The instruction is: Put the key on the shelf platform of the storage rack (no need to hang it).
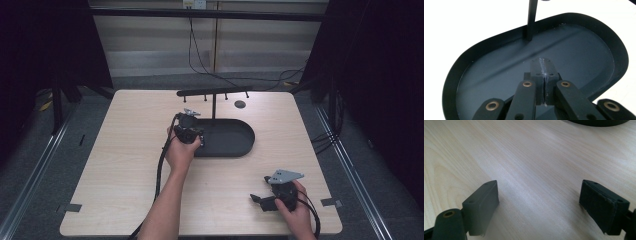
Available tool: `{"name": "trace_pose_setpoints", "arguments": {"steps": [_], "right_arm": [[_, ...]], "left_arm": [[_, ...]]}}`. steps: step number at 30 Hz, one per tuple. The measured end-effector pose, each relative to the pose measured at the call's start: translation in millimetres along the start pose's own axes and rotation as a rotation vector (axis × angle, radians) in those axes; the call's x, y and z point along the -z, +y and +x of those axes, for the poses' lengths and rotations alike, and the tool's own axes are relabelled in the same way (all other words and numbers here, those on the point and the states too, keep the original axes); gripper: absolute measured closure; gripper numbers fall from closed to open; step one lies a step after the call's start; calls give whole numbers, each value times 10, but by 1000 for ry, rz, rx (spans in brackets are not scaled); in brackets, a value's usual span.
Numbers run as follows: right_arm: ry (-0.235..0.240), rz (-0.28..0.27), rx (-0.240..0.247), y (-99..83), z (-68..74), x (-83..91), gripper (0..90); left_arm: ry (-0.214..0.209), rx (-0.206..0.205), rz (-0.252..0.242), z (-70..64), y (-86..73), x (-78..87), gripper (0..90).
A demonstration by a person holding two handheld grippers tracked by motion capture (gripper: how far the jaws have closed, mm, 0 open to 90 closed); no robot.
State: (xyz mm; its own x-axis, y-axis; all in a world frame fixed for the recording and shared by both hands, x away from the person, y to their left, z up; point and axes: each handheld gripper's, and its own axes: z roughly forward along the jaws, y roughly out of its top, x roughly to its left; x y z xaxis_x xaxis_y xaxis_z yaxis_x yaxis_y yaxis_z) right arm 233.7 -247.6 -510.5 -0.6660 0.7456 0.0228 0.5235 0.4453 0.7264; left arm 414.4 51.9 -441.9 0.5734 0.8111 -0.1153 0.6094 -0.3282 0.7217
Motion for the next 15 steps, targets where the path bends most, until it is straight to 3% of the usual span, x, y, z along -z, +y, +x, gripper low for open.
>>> {"name": "trace_pose_setpoints", "arguments": {"steps": [15], "right_arm": [[0, 0, 0, 0, 0, 0, 154]], "left_arm": [[22, -18, -17, -77, -1, -113, 889]]}}
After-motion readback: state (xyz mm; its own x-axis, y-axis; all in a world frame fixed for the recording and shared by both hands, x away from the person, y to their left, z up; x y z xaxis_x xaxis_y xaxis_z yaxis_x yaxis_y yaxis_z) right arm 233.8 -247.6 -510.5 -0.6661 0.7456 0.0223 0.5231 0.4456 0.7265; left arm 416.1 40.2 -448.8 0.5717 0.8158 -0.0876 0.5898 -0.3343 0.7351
